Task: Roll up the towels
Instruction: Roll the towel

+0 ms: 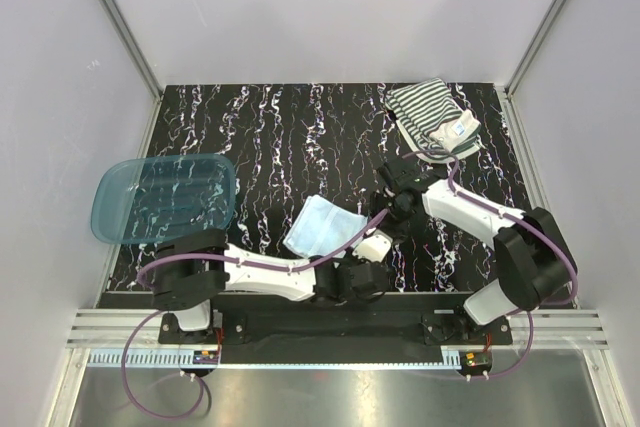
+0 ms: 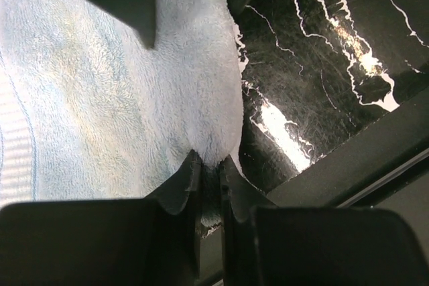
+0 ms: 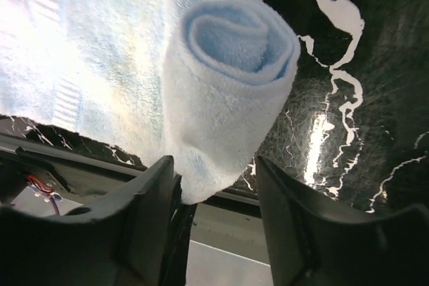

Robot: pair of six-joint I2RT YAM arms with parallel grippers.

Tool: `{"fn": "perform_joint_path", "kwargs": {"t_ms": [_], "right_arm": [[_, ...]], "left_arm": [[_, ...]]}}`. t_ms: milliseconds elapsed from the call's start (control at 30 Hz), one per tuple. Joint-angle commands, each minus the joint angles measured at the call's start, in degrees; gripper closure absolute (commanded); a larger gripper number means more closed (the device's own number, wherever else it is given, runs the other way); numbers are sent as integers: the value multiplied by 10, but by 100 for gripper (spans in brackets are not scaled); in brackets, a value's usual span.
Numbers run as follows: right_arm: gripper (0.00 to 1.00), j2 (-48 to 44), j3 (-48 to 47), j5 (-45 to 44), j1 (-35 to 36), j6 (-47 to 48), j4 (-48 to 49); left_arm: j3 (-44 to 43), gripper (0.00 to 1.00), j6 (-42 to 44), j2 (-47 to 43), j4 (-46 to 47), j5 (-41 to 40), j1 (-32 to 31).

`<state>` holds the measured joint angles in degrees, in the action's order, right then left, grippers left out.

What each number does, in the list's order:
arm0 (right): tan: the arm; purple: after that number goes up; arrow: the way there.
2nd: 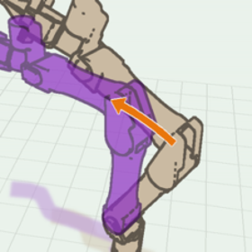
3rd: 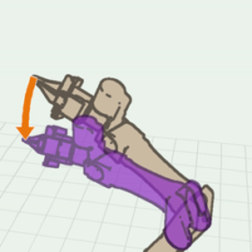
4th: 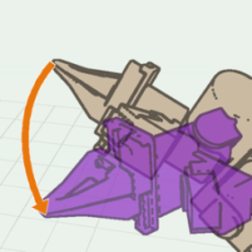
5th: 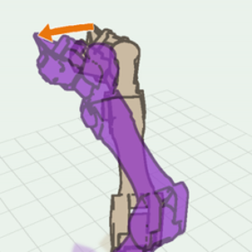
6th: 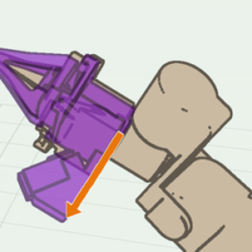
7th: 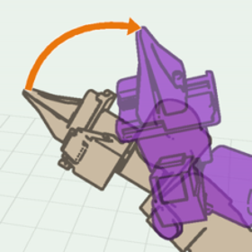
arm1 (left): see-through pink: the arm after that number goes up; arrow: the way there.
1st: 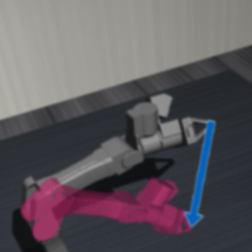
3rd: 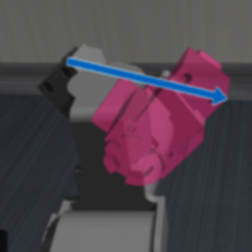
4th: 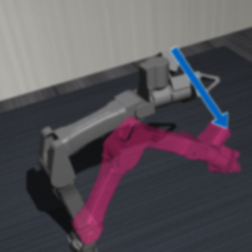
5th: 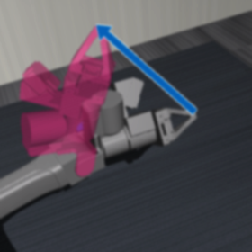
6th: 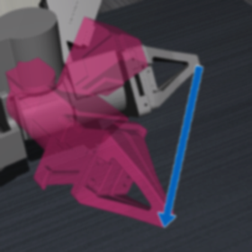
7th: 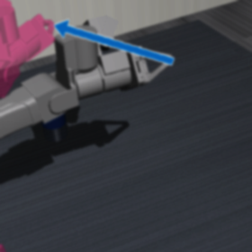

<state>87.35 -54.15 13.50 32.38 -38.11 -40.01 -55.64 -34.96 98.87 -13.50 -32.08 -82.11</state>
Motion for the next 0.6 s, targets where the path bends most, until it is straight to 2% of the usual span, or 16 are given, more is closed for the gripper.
{"fn": "perform_joint_path", "kwargs": {"t_ms": [0,100,333,567], "right_arm": [[40,-37,-39,-42,1,13,-24],[31,-53,-48,-72,-11,9,-36],[28,-170,-19,-102,-40,-6,3],[28,-247,87,8,-40,-38,118]], "left_arm": [[25,100,-6,-28,11,34,5],[48,100,-16,-51,46,63,19],[99,100,-29,-105,121,153,72],[150,100,-48,-126,239,317,150]]}}
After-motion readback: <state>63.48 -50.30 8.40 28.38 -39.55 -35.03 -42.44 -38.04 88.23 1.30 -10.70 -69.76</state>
